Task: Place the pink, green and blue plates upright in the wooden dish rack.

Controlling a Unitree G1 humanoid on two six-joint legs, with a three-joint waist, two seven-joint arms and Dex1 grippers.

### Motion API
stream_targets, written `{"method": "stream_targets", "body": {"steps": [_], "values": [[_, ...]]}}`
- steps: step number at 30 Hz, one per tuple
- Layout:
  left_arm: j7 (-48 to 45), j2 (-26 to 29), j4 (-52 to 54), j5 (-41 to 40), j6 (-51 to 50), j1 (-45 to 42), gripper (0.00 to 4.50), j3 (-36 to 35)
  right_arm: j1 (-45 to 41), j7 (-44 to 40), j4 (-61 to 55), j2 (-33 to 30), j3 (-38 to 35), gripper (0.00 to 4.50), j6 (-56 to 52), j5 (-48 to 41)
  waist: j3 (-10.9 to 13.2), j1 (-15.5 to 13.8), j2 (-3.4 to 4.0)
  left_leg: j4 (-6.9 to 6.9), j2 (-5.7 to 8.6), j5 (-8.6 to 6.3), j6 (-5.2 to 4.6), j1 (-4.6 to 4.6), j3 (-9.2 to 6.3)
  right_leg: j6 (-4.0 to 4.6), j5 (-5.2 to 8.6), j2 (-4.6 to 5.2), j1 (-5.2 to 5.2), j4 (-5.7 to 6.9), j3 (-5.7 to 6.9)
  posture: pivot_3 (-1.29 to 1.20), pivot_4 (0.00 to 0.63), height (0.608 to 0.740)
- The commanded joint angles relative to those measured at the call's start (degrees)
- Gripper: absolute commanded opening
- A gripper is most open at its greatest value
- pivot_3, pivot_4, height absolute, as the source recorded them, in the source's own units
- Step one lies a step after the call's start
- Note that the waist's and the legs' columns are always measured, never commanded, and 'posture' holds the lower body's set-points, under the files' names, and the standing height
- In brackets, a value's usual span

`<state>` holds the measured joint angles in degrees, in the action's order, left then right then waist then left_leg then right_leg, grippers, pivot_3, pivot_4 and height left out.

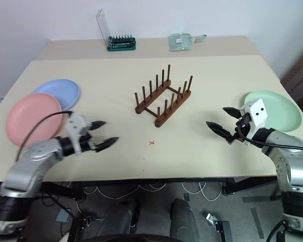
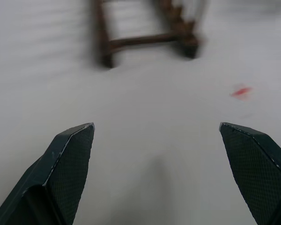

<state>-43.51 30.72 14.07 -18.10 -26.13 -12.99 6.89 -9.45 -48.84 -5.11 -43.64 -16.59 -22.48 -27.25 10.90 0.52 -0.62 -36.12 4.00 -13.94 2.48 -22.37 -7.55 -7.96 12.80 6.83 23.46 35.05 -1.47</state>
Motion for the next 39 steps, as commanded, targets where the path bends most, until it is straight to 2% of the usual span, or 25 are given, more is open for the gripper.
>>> {"method": "stream_targets", "body": {"steps": [1,4,9,16,21,24,29,33,37,39], "values": [[2.96,-3.27,-3.90,6.18,2.25,-3.23,4.40,6.10,1.33,1.69,-5.71,0.56,-1.36,4.50,-0.82,-1.10,-0.02,0.10,0.03,0.01,0.00,0.00,0.00,0.00,-0.01,0.00,0.00,-0.01,0.01,0.01,0.01,0.00,0.150,0.740],[8.06,-10.21,-11.22,9.53,2.54,-5.86,4.40,9.15,4.34,3.34,-9.75,1.02,-2.62,4.50,-1.93,-1.84,-0.04,0.04,0.07,0.01,-0.01,0.00,0.00,0.02,-0.01,-0.01,0.00,-0.01,0.00,0.00,0.01,0.00,0.150,0.740],[14.32,-17.92,-19.07,14.86,4.62,-8.70,4.40,11.76,9.09,5.42,-13.55,1.22,-5.61,4.50,-3.04,-2.75,-0.12,-0.98,0.12,-0.08,0.05,0.00,-0.01,0.02,-0.01,-0.05,0.02,0.02,-0.08,0.00,0.00,0.00,0.150,0.740],[14.20,-24.03,-27.26,13.54,7.41,-12.48,4.40,9.77,12.38,6.41,-18.53,1.66,-6.54,4.50,-5.85,-5.52,-0.18,-1.46,0.14,-0.11,0.07,-0.01,-0.03,0.06,-0.01,-0.10,0.05,0.04,-0.19,-0.07,0.00,0.00,0.150,0.740],[11.04,-26.16,-32.46,14.13,9.40,-15.27,4.40,10.77,13.24,6.83,-21.15,2.60,-2.65,4.50,-6.69,-5.53,-0.18,-1.37,0.13,-0.14,0.08,-0.02,-0.04,0.07,-0.02,-0.15,0.07,0.04,-0.24,-0.08,0.02,0.00,0.150,0.740],[11.36,-26.89,-33.04,14.95,10.74,-15.56,3.55,10.96,12.59,7.53,-20.40,3.63,-0.39,4.50,-5.82,-4.07,-0.19,-1.37,0.13,-0.13,0.09,-0.02,-0.04,0.07,-0.02,-0.17,0.08,0.05,-0.24,-0.08,0.02,0.00,0.150,0.740],[10.86,-24.47,-32.17,16.61,12.58,-14.74,1.21,10.56,11.73,7.41,-19.95,4.44,1.81,4.50,-5.72,-3.66,-0.19,-1.28,0.14,-0.12,0.09,-0.03,-0.06,0.07,-0.03,-0.19,0.10,0.05,-0.23,-0.08,0.02,0.00,0.150,0.740],[1.43,-20.77,-31.18,15.24,20.78,-14.86,1.21,12.03,13.07,6.40,-20.06,3.86,5.20,4.50,-5.30,-1.29,-0.18,-1.09,0.13,-0.07,0.08,-0.04,-0.06,0.08,-0.02,-0.19,0.10,0.05,-0.19,-0.07,0.02,0.00,0.150,0.740],[-9.11,-17.65,-35.97,13.11,25.27,-18.98,1.21,11.65,13.84,5.52,-19.06,3.02,7.82,4.50,-4.88,1.35,-0.18,-1.14,0.13,-0.06,0.08,-0.04,-0.06,0.06,-0.02,-0.18,0.10,0.04,-0.12,-0.05,0.02,0.00,0.150,0.740],[-11.32,-17.24,-37.89,12.87,26.35,-20.17,1.21,11.38,13.91,5.19,-18.85,2.94,8.17,4.50,-4.77,1.82,-0.16,-1.16,0.11,-0.08,0.08,-0.04,-0.06,0.04,-0.02,-0.17,0.10,0.05,-0.12,-0.05,0.02,0.00,0.150,0.740]]}}
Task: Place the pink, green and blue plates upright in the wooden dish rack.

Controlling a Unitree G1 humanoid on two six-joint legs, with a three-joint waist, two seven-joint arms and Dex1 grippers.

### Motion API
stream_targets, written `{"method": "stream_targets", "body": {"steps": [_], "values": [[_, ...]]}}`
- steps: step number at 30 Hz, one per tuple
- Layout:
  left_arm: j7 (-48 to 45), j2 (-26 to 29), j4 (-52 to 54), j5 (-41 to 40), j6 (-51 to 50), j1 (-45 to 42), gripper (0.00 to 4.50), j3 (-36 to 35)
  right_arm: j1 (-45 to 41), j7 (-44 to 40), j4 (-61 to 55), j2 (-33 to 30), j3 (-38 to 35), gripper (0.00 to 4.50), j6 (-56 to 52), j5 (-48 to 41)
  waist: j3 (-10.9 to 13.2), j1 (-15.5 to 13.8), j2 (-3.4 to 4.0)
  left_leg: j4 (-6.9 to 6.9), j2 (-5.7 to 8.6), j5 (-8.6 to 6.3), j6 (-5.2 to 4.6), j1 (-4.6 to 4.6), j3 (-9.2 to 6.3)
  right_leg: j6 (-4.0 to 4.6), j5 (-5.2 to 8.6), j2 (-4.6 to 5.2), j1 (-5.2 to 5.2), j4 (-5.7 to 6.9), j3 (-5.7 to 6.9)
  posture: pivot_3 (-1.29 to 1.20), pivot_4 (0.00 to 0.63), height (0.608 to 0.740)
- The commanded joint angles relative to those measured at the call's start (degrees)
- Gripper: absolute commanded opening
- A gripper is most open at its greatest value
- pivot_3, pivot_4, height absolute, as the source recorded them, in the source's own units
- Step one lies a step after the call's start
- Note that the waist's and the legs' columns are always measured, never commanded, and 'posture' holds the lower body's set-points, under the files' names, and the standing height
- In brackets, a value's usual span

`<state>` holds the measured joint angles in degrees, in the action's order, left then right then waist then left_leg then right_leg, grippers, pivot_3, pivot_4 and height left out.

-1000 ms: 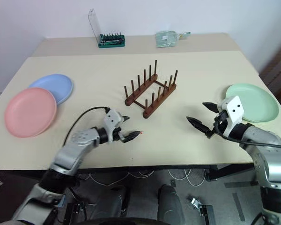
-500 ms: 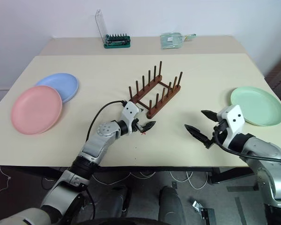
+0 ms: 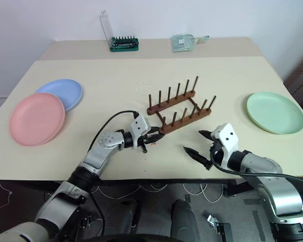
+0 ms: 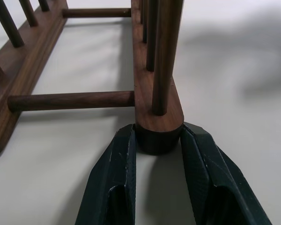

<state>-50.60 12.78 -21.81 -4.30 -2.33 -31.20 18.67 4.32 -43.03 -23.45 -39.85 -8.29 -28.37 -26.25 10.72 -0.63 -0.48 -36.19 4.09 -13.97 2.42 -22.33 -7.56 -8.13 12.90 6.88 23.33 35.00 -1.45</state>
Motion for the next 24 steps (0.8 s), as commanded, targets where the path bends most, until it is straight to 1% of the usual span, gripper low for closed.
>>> {"method": "stream_targets", "body": {"steps": [1,4,7,8,10,11,13,16,17,19,21,22,23,24], "values": [[-5.43,1.01,-3.07,-0.84,3.28,-2.59,1.21,-0.38,0.10,-0.68,-0.47,-0.72,-0.12,4.50,1.21,0.92,0.01,0.02,-0.02,0.00,0.00,0.00,0.00,-0.01,0.00,0.00,0.00,0.00,0.01,0.00,0.00,0.00,0.150,0.740],[-9.88,2.17,-8.55,-0.98,5.59,-5.96,1.21,-1.05,0.14,-0.31,-0.54,-0.34,-0.35,4.50,1.31,1.52,0.02,-0.02,-0.03,0.02,0.00,0.00,-0.01,-0.01,-0.01,-0.01,0.00,0.00,0.01,0.00,0.01,0.00,0.150,0.740],[-10.83,2.84,-13.68,-0.60,7.24,-8.59,2.25,-2.17,0.49,1.17,-0.94,0.18,-1.43,4.50,1.48,2.21,0.02,0.06,-0.04,0.01,0.00,0.00,-0.01,-0.02,0.00,-0.01,0.00,0.00,0.03,0.00,0.01,0.00,0.150,0.740],[-9.84,3.24,-14.66,0.15,7.45,-8.98,2.69,-2.41,0.62,1.62,-1.04,0.23,-1.90,4.50,1.35,2.30,0.03,0.09,-0.05,0.01,0.00,-0.01,-0.01,-0.02,-0.01,-0.01,0.00,0.00,0.02,0.00,0.01,0.00,0.150,0.740],[-8.14,4.13,-15.47,1.41,7.47,-8.99,3.76,-2.95,0.92,2.36,-0.94,0.05,-2.59,4.50,1.14,2.80,0.03,0.13,-0.05,0.01,0.00,-0.01,-0.01,-0.01,-0.02,-0.02,0.00,0.00,0.03,0.01,0.01,0.00,0.150,0.740],[-7.82,4.90,-15.04,1.36,5.98,-8.48,4.18,-3.48,1.05,2.87,-0.50,-0.26,-2.87,4.50,1.12,3.49,0.03,0.16,-0.05,0.01,-0.01,-0.01,-0.01,-0.01,-0.02,-0.02,0.00,0.00,0.03,0.02,0.01,0.00,0.150,0.740],[-8.37,6.63,-12.73,0.91,3.97,-6.69,4.18,-4.01,1.31,3.31,0.39,-0.78,-3.28,4.50,1.06,4.43,0.02,0.39,-0.05,0.02,-0.01,-0.01,-0.01,-0.01,-0.03,-0.02,0.00,0.00,0.03,0.04,0.01,0.00,0.150,0.740],[-11.34,9.35,-5.05,-1.73,-0.82,-2.22,4.25,-4.68,1.88,3.15,2.14,-1.97,-3.46,3.64,0.77,5.97,0.01,1.25,-0.03,0.04,-0.03,-0.01,-0.01,0.04,-0.04,-0.02,0.00,-0.03,0.03,0.08,0.01,0.00,0.150,0.740],[-12.29,10.19,-1.58,-3.20,-2.76,-0.38,3.97,-5.17,1.94,3.20,2.88,-2.28,-3.48,3.19,0.96,6.56,0.00,1.52,-0.01,0.05,-0.04,-0.01,-0.01,0.04,-0.05,-0.02,0.00,-0.04,0.03,0.09,0.01,0.00,0.150,0.740],[-15.06,11.79,6.85,-7.12,-7.99,3.43,3.38,-5.24,1.19,3.53,4.60,-2.52,-3.09,2.14,1.37,7.47,0.00,1.69,-0.01,0.08,-0.05,-0.01,-0.02,0.07,-0.05,-0.01,0.00,-0.04,0.03,0.12,0.00,0.00,0.150,0.740],[-16.67,12.41,14.31,-9.98,-13.56,6.20,2.46,-4.08,0.21,3.34,6.34,-2.76,-2.29,1.11,2.04,8.55,-0.01,1.58,0.02,0.07,-0.07,-0.01,-0.02,0.07,-0.05,0.00,0.01,-0.05,0.04,0.13,-0.01,0.00,0.150,0.740],[-16.25,11.93,16.59,-10.24,-15.45,6.96,1.91,-3.25,-0.28,3.42,7.25,-3.01,-1.57,0.60,2.53,9.69,0.00,1.43,0.02,0.07,-0.07,-0.01,-0.02,0.07,-0.05,0.01,0.01,-0.05,0.03,0.13,-0.01,0.00,0.150,0.740],[-15.74,11.55,18.03,-10.24,-16.84,7.40,1.51,-2.80,-0.62,3.47,7.87,-3.15,-1.09,0.15,2.90,10.52,0.00,1.19,0.02,0.04,-0.06,-0.01,-0.02,0.06,-0.05,0.01,0.01,-0.05,0.03,0.12,-0.01,0.00,0.150,0.740],[-14.41,10.85,19.09,-9.21,-17.24,7.77,0.90,-1.86,-1.07,3.83,8.61,-3.27,-0.48,0.00,3.23,11.65,0.00,1.05,0.01,0.00,-0.04,-0.01,-0.02,0.03,-0.06,0.01,0.01,-0.03,0.01,0.12,-0.01,0.00,0.150,0.740]]}}
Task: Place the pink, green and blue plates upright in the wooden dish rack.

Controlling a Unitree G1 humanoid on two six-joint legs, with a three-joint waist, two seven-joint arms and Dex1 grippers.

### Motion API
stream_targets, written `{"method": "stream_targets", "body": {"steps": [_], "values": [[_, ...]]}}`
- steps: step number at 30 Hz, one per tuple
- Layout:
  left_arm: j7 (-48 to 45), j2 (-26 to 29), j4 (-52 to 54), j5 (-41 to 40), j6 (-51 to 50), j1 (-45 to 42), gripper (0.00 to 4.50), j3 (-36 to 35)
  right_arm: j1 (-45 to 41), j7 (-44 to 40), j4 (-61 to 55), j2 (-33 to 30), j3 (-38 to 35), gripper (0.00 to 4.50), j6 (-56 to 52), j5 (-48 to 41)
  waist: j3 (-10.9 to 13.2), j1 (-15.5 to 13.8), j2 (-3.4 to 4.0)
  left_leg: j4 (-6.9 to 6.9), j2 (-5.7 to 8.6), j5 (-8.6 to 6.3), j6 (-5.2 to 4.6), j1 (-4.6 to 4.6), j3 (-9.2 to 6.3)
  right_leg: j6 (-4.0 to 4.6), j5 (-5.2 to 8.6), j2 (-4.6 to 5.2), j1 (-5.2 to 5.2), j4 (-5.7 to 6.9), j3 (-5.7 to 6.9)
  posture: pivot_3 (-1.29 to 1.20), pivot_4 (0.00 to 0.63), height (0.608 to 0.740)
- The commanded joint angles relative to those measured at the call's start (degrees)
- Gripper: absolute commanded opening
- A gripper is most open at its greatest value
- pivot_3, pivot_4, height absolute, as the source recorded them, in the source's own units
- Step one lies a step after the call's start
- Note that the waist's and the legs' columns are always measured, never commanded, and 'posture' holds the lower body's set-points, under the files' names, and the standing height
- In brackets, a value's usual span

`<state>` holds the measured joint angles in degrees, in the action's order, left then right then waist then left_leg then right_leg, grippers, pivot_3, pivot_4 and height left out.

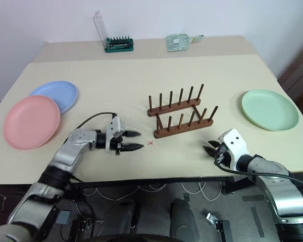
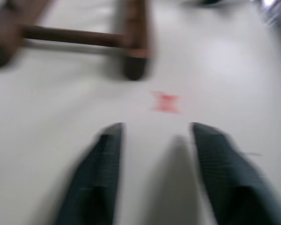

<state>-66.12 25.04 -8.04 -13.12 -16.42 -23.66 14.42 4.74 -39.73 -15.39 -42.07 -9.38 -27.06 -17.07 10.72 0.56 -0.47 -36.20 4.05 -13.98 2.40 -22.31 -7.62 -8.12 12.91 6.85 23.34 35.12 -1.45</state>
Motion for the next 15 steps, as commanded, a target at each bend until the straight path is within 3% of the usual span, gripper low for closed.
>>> {"method": "stream_targets", "body": {"steps": [1,7,15], "values": [[2.65,-2.07,5.93,1.56,-3.93,0.29,0.48,4.10,-2.12,0.92,1.14,-1.06,1.05,0.00,1.96,3.38,0.01,-0.24,-0.03,-0.02,0.02,0.00,0.00,-0.01,0.00,0.00,0.00,0.01,-0.03,-0.02,0.00,0.00,0.150,0.740],[16.65,-9.59,-1.05,9.72,-0.68,-2.97,0.48,6.13,-10.10,4.93,7.91,1.12,5.25,0.00,1.42,8.80,-0.01,-0.15,-0.07,-0.07,0.03,0.00,0.00,0.03,0.02,0.00,-0.02,0.02,-0.08,-0.04,0.00,0.00,0.150,0.740],[26.77,-11.44,-10.02,12.94,2.73,-6.07,0.48,3.46,-17.46,7.85,13.51,4.46,9.40,0.00,2.34,12.92,-0.19,0.28,-0.18,-0.01,0.01,0.01,0.01,0.21,0.01,0.00,-0.02,0.00,-0.17,-0.01,0.00,0.00,0.150,0.740]]}}
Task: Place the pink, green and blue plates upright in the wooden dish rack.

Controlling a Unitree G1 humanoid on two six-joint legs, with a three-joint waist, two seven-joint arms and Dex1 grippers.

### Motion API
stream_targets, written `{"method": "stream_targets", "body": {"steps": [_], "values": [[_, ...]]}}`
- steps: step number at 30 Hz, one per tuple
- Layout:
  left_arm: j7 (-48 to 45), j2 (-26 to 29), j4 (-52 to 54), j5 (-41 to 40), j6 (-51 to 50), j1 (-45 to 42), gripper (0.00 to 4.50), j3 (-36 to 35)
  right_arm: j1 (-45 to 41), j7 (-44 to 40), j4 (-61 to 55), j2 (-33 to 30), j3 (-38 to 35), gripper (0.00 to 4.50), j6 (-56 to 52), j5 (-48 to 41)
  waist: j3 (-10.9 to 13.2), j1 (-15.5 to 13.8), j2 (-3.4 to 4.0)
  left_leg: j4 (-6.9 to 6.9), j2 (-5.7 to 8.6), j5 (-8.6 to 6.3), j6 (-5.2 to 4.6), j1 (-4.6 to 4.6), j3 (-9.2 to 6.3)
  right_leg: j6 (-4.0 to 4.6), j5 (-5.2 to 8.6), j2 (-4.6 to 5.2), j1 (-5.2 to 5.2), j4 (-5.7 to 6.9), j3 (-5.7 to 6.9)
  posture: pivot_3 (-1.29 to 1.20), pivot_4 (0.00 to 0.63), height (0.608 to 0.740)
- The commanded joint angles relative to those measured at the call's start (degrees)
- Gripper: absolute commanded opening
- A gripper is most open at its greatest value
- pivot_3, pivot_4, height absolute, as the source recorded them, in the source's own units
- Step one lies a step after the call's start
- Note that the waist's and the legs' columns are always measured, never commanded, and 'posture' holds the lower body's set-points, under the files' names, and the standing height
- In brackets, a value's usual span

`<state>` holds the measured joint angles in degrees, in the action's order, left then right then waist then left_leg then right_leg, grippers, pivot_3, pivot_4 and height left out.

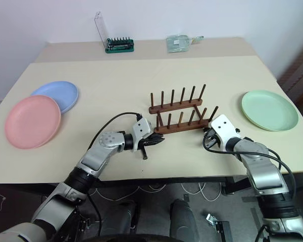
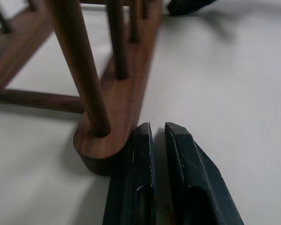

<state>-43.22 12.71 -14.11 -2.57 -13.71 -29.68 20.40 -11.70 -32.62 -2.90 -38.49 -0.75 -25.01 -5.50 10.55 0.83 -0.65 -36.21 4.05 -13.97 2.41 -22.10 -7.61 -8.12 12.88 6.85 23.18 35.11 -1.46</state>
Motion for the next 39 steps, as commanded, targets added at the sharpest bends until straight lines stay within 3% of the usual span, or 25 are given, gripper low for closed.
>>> {"method": "stream_targets", "body": {"steps": [1,11,19,22,24,28,31,35,39], "values": [[4.93,0.72,-4.78,2.33,0.33,-0.48,0.48,-3.02,-1.41,0.74,1.43,1.08,0.97,0.00,0.65,1.58,-0.04,0.04,0.00,0.00,0.00,0.00,0.00,0.01,0.00,0.00,0.00,0.00,-0.01,0.00,0.00,0.00,0.150,0.740],[7.51,0.38,-8.82,1.82,1.94,-2.14,0.48,-4.91,-4.11,1.54,4.48,2.87,1.47,0.00,2.65,3.37,-0.11,0.17,0.01,0.02,0.00,0.00,0.00,0.04,0.01,0.00,0.00,-0.01,-0.01,0.03,-0.01,0.00,0.150,0.740],[3.91,4.34,2.03,-1.82,1.38,3.01,0.48,-7.97,-0.38,-1.75,-3.33,0.39,-0.27,0.00,3.39,1.76,-0.11,0.32,0.04,0.08,0.00,0.00,0.00,0.04,0.00,-0.01,0.00,-0.01,0.02,0.03,-0.01,0.00,0.150,0.740],[3.40,8.05,12.37,-12.48,-0.59,4.55,1.26,-20.66,1.66,-4.94,-9.62,-1.73,-0.16,0.00,4.20,0.92,0.03,0.45,0.07,0.12,-0.04,0.00,0.00,-0.14,-0.01,0.00,0.00,-0.02,0.30,0.10,-0.02,0.00,0.150,0.740],[3.49,9.82,15.27,-15.54,-1.12,4.94,2.26,-24.53,1.72,-6.11,-11.52,-1.92,0.16,0.00,3.30,0.03,0.05,0.24,0.06,0.09,-0.05,0.03,0.05,-0.31,-0.05,0.02,-0.01,-0.05,0.46,0.14,-0.01,0.00,0.150,0.740],[14.25,15.57,13.03,-15.56,-6.03,4.04,4.37,-37.55,-1.52,-9.45,-16.75,-0.25,1.64,0.00,1.73,-4.24,0.05,-0.11,0.06,0.07,-0.01,0.03,0.05,-0.25,-0.05,0.01,0.00,-0.02,0.27,-0.01,-0.01,0.00,0.150,0.740],[21.99,18.30,11.58,-18.72,-9.93,4.00,4.45,-48.70,-4.04,-9.98,-16.28,0.40,3.20,0.00,1.58,-4.16,0.10,0.24,-0.03,0.10,-0.02,0.02,0.05,-0.24,-0.07,0.00,0.00,-0.04,0.32,0.01,0.01,0.00,0.150,0.740],[31.62,20.88,10.68,-17.19,-13.34,6.34,4.45,-56.76,-5.02,-10.87,-13.08,0.38,4.95,0.00,3.27,-2.98,0.12,-0.07,-0.15,0.10,-0.02,0.02,0.05,-0.25,-0.10,0.01,-0.01,-0.04,0.32,0.02,0.04,0.00,0.150,0.740],[36.45,21.47,9.75,-20.70,-21.67,9.03,4.45,-63.60,-6.41,-11.36,-10.50,1.59,6.33,0.00,4.65,-2.92,0.11,-0.25,-0.17,0.08,0.02,0.03,0.06,-0.25,-0.11,0.01,-0.01,-0.01,0.28,0.01,0.04,0.00,0.150,0.740]]}}
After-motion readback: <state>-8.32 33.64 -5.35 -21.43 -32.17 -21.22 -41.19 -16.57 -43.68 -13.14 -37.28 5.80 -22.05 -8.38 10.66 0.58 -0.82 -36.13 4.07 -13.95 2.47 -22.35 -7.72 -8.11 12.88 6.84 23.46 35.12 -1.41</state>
